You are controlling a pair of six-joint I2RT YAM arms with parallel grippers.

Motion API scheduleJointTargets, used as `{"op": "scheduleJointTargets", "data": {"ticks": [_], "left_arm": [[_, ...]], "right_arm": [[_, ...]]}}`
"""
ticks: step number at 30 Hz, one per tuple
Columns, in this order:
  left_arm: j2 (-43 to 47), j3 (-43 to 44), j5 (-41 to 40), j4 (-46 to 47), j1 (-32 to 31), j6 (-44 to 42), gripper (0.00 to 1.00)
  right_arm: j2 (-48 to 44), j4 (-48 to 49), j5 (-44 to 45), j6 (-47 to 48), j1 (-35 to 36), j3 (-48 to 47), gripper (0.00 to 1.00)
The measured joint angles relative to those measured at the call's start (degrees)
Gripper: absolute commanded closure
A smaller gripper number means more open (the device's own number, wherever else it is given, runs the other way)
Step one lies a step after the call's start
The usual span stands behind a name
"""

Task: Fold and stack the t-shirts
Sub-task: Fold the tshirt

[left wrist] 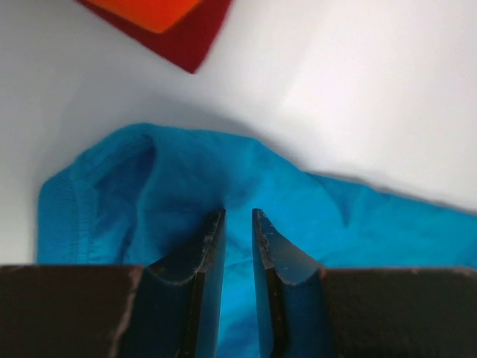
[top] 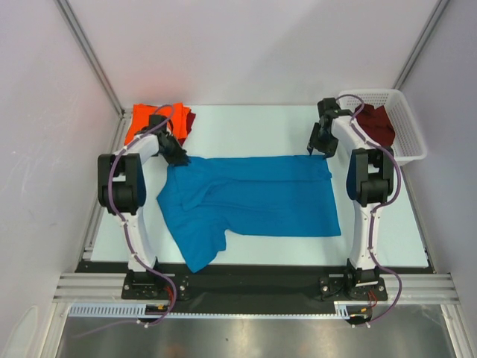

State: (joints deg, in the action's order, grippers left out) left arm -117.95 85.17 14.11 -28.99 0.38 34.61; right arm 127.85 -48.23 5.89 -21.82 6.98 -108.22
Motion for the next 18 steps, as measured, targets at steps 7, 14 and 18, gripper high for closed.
{"op": "scheduleJointTargets", "data": {"ticks": [7,14,18], "left_arm": [[-3.82,4.55,-4.55,-4.9,0.0,1.38,0.75],[-3.8,4.66,-6.23,-5.6,0.0,1.42,0.75],[-3.82,4.76,-6.32,-5.77,0.0,1.38,0.75]], "right_arm": [[0.04,0.26,0.31,-3.32,-0.37,0.04,0.43],[0.63,1.73,0.52,-6.12,-0.9,0.09,0.45],[2.69,1.84,0.96,-7.15,-1.57,-0.44,0.49]]}}
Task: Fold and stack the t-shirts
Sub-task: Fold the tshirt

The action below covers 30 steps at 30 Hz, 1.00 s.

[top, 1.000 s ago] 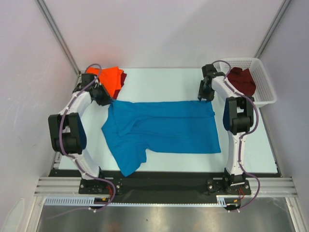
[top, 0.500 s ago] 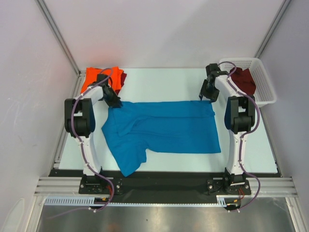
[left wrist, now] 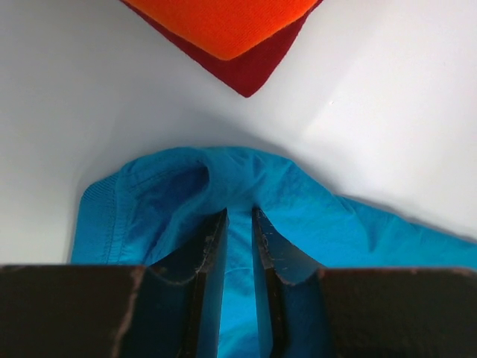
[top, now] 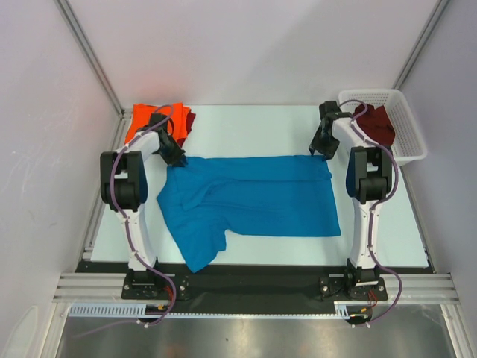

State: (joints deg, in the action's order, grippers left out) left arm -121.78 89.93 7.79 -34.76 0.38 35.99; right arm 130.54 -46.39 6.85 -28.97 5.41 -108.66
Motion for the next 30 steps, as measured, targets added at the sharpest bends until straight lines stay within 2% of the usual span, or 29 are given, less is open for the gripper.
{"op": "scheduleJointTargets", "data": {"ticks": [5,6,9,10,13,25,26,27,30], "left_arm": [[-0.07,0.2,-0.35,-0.42,0.0,-0.22,0.75],[-0.07,0.22,-0.39,-0.46,0.0,-0.28,0.76],[-0.09,0.26,-0.68,-0.59,0.0,-0.44,0.76],[-0.17,0.33,-0.76,-0.7,0.0,-0.44,0.76],[-0.48,0.72,-0.83,-1.09,0.0,-0.44,0.76],[-0.57,0.92,-1.25,-1.4,-0.07,-0.48,0.77],[-0.57,0.92,-1.25,-1.4,-0.07,-0.5,0.77],[-0.57,0.92,-1.2,-1.38,-0.07,-0.55,0.77],[-0.5,0.92,-0.96,-1.22,-0.07,-1.11,0.73]], "right_arm": [[1.07,-0.07,0.42,-1.16,-0.44,-1.14,0.58],[1.16,-0.04,0.55,-1.46,-0.52,-1.25,0.64],[1.44,-0.02,0.94,-2.03,-0.74,-1.4,0.72],[1.77,-0.07,1.09,-2.1,-0.83,-1.68,0.83],[3.06,-0.44,1.38,-2.05,-1.14,-3.54,1.0],[4.68,-2.12,6.05,-1.86,-1.36,-6.49,1.0],[4.68,-2.19,6.14,-1.75,-1.4,-6.49,0.98],[4.68,-2.08,6.01,-1.38,-1.42,-6.49,0.75],[4.68,-1.03,5.77,0.68,-1.22,-6.49,0.54]]}}
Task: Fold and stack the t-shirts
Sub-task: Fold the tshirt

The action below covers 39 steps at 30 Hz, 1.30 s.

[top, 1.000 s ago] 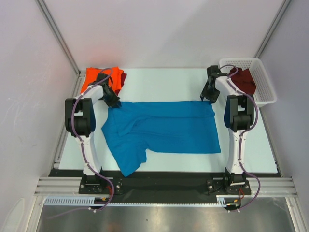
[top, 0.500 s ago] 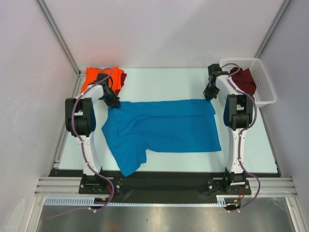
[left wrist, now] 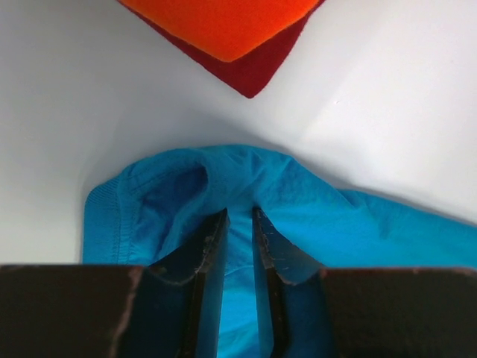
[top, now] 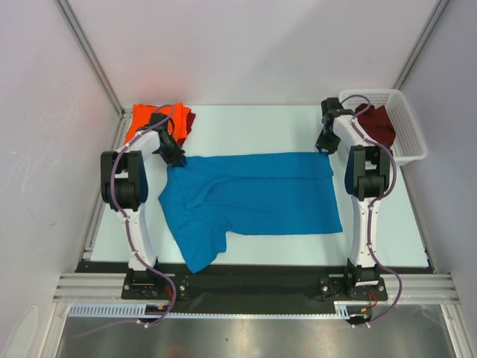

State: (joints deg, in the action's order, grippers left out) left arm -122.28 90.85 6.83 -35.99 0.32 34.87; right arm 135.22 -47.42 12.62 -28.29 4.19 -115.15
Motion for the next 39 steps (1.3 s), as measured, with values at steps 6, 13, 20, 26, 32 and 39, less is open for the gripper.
{"op": "scheduleJointTargets", "data": {"ticks": [6,13,20,26,32,39], "left_arm": [[1.97,0.0,-0.31,-0.35,0.07,-2.54,0.53],[13.53,-0.2,-1.38,-0.76,0.31,-5.42,0.52],[25.83,-6.29,-1.86,0.7,1.05,-6.88,0.65],[23.12,-10.16,2.05,3.34,1.36,-6.95,0.67],[13.6,-8.44,4.72,7.37,1.36,-6.99,0.71],[6.03,-6.47,4.22,6.54,1.44,-6.97,0.74]], "right_arm": [[-0.28,-0.26,0.17,4.04,1.2,-3.04,0.3],[-9.01,-1.99,1.92,7.19,7.8,-2.62,0.37],[-22.38,5.29,-6.58,6.14,22.29,9.46,0.61],[-18.58,11.96,-16.2,2.75,33.05,12.24,0.72],[-7.28,13.42,-18.32,0.85,38.97,4.68,0.59],[-0.04,10.64,-17.46,0.42,42.62,-1.53,0.6]]}}
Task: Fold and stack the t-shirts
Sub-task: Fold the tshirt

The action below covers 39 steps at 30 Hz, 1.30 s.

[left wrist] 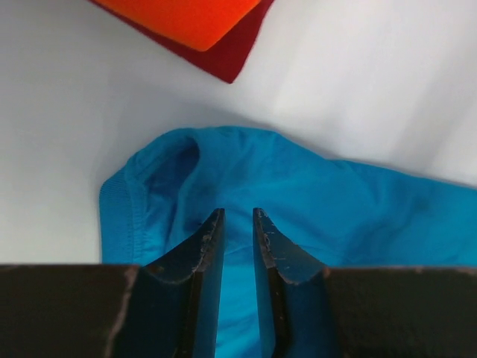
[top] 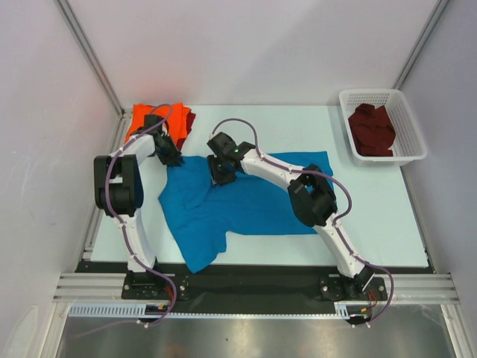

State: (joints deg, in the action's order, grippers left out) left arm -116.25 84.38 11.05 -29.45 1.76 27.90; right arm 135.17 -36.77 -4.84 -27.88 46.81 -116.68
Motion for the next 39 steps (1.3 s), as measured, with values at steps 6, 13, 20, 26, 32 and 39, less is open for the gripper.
{"op": "scheduleJointTargets", "data": {"ticks": [6,13,20,26,32,39], "left_arm": [[-2.36,1.66,-1.38,-2.05,0.13,-0.04,0.75],[-3.5,2.32,-2.4,-3.19,0.42,-0.52,0.76],[-3.52,2.32,-2.47,-3.23,0.48,-0.55,0.76],[-3.52,2.32,-2.45,-3.21,0.48,-0.52,0.76],[-3.52,2.32,-2.36,-3.19,0.52,-0.5,0.76],[-3.52,2.32,-2.34,-3.19,0.52,-0.5,0.76]], "right_arm": [[-0.24,-0.35,2.03,-0.61,0.26,1.57,0.66],[-0.24,-0.52,2.4,-1.09,0.26,2.84,0.67],[-0.24,-0.28,2.4,-1.92,0.61,2.84,0.64],[-0.24,-0.35,2.4,-2.36,1.36,2.78,0.65],[0.2,-0.92,2.4,-2.56,2.23,1.11,0.66],[1.49,-1.18,2.4,-2.8,2.43,-1.99,0.66]]}}
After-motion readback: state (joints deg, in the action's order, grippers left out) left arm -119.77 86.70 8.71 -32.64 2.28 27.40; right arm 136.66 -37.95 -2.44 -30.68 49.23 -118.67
